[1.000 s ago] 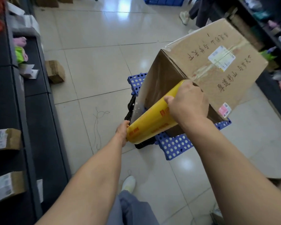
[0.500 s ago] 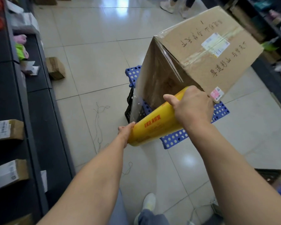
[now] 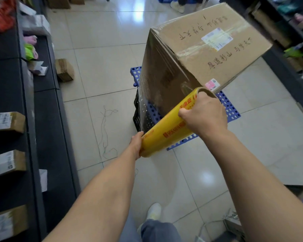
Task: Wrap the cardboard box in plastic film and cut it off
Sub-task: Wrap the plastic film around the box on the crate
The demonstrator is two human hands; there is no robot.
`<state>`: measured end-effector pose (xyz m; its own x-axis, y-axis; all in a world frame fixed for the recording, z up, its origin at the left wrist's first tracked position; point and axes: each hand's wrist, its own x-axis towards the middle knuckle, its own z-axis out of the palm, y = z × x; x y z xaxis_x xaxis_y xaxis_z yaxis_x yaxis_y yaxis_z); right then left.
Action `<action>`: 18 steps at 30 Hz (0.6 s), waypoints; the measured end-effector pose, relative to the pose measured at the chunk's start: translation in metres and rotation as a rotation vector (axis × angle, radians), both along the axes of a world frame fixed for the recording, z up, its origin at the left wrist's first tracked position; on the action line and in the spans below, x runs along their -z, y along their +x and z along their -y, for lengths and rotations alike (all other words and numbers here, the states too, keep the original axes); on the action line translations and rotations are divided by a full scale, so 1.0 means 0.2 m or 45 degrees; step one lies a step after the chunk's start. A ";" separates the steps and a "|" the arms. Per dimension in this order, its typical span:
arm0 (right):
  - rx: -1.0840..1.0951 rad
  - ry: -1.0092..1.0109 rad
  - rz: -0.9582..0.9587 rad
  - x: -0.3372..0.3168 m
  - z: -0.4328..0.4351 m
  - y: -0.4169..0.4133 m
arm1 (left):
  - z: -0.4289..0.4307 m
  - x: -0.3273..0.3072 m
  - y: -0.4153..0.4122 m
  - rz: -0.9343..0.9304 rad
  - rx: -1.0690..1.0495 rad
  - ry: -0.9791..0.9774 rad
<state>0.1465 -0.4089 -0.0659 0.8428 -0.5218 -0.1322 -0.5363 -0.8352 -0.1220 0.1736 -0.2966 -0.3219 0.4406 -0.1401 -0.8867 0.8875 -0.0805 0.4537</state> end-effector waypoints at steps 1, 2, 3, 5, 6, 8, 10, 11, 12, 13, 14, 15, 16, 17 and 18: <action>-0.006 -0.001 0.001 0.00 0.02 -0.02 | 0.01 -0.01 -0.03 -0.010 -0.021 -0.019; -0.009 -0.004 0.007 -0.01 0.05 -0.04 | 0.02 -0.01 -0.05 -0.023 -0.030 -0.028; -0.007 -0.010 0.013 -0.01 0.07 -0.05 | 0.03 -0.01 -0.07 -0.028 -0.025 -0.049; 0.006 -0.029 0.023 -0.03 0.13 -0.06 | 0.08 -0.03 -0.09 -0.001 -0.029 -0.057; 0.015 -0.042 0.031 -0.04 0.15 -0.06 | 0.10 -0.04 -0.10 0.007 -0.037 -0.044; 0.034 -0.055 0.047 -0.04 0.20 -0.07 | 0.15 -0.05 -0.13 -0.028 -0.046 -0.058; 0.049 -0.025 0.038 -0.04 0.24 -0.08 | 0.19 -0.07 -0.16 -0.073 -0.049 -0.102; 0.053 -0.002 0.022 -0.04 0.26 -0.08 | 0.21 -0.06 -0.17 -0.092 -0.060 -0.124; 0.050 0.012 -0.003 -0.04 0.28 -0.08 | 0.23 -0.07 -0.18 -0.109 -0.065 -0.130; 0.046 0.013 -0.025 -0.05 0.30 -0.09 | 0.25 -0.06 -0.19 -0.111 -0.063 -0.137; 0.045 0.007 -0.032 -0.05 0.33 -0.09 | 0.27 -0.06 -0.19 -0.105 -0.053 -0.141; 0.054 0.004 -0.026 -0.05 0.36 -0.09 | 0.29 -0.08 -0.19 -0.086 -0.046 -0.129; 0.069 0.007 -0.010 -0.06 0.39 -0.09 | 0.31 -0.10 -0.19 -0.070 -0.040 -0.118; 0.086 0.016 0.008 -0.06 0.42 -0.10 | 0.33 -0.11 -0.19 -0.056 -0.035 -0.106; 0.102 0.024 0.023 -0.07 0.44 -0.10 | 0.34 -0.11 -0.19 -0.046 -0.028 -0.089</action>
